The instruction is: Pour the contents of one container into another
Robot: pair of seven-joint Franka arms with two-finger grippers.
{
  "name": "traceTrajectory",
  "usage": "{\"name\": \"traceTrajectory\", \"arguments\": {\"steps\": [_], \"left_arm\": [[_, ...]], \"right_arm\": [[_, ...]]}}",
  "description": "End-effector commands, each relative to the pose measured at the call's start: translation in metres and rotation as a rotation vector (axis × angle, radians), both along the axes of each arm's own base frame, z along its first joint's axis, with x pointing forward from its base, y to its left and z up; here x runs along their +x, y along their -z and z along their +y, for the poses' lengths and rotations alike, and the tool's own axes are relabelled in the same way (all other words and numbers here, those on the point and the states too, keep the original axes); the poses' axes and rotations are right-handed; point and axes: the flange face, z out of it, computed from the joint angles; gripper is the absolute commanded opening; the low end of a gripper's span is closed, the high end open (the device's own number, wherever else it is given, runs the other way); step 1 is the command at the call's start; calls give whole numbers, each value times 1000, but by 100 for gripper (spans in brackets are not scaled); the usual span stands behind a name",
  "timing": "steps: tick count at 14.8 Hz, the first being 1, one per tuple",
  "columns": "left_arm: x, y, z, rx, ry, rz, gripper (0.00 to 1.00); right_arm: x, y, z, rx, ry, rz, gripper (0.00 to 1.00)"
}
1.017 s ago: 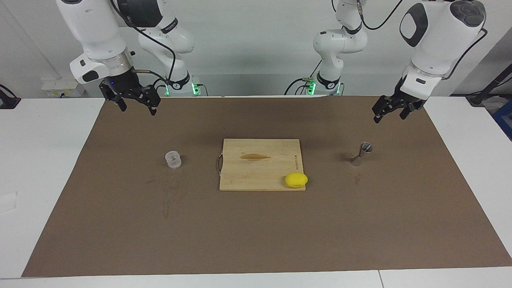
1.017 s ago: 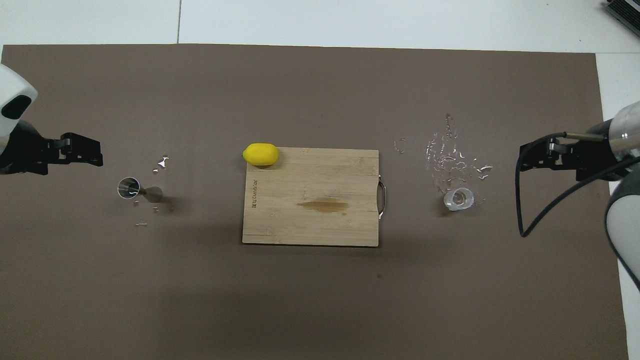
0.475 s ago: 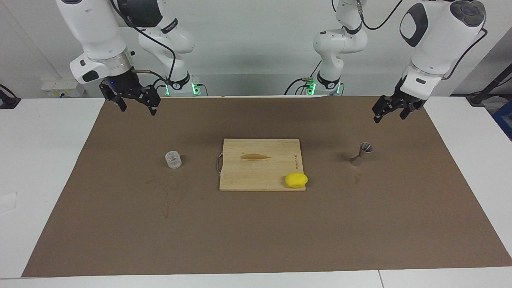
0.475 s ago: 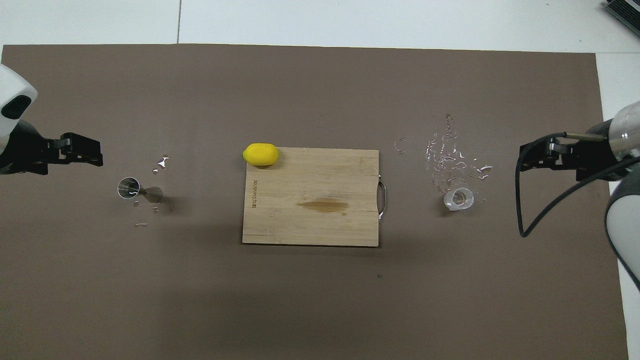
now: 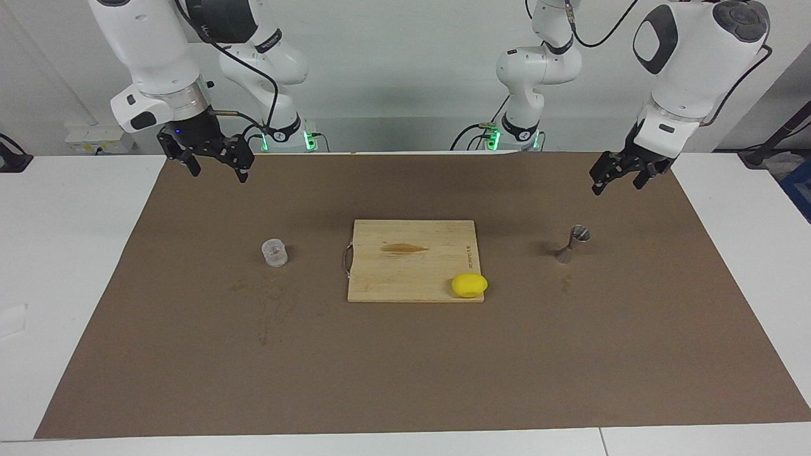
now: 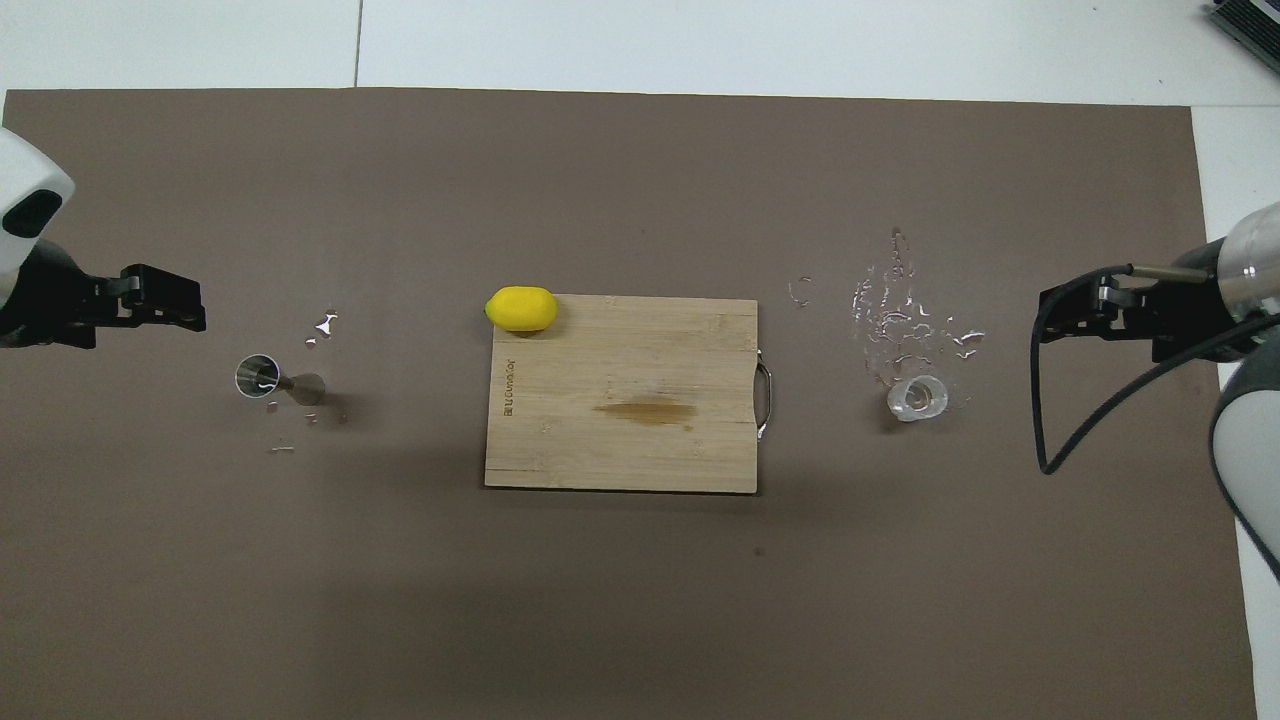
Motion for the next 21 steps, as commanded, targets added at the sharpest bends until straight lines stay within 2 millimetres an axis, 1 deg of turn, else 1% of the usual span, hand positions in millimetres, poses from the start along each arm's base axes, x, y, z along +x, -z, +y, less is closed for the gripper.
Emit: {"name": "traceTrajectory", "arguments": {"steps": [1,3,6,7,10,11,12,13,15,16,18,21], "left_arm": [[-4,8,0,-11,-8,-58,100],[-7,21,2,-12,-15,-111,100],[-3,27,7,-14,-25,-160,100],[0,33,7,-15,-27,-159,100],[4,59,0,-19,-21,-195,100],[11,69,-1,-22,-31,-210,100],[15,75,-14,-29,-30,-223,100],[17,78,-18,-32,-41,-226,100],[20,76,-14,-31,-33,-240,100],[21,77,-21,-34,-22,-259,100],[20,86,-22,-36,-18,-282,100],[18,87,-35,-40,0,-284,100]], "right_arm": [[-8,-2,-3,21,-13,3,100],[-8,-2,-2,21,-15,3,100],[-8,-2,-2,21,-15,3,100],[-8,-2,-2,21,-15,3,100],[-8,-2,-2,21,-15,3,100],[-8,-2,-2,21,-15,3,100],[-8,-2,-3,21,-13,3,100],[-8,-1,-3,21,-13,4,100],[-8,-2,-3,21,-13,3,100],[-8,-2,-2,21,-15,3,100],[-8,-2,-3,21,-13,3,100],[-8,-2,-2,21,-15,3,100]]}}
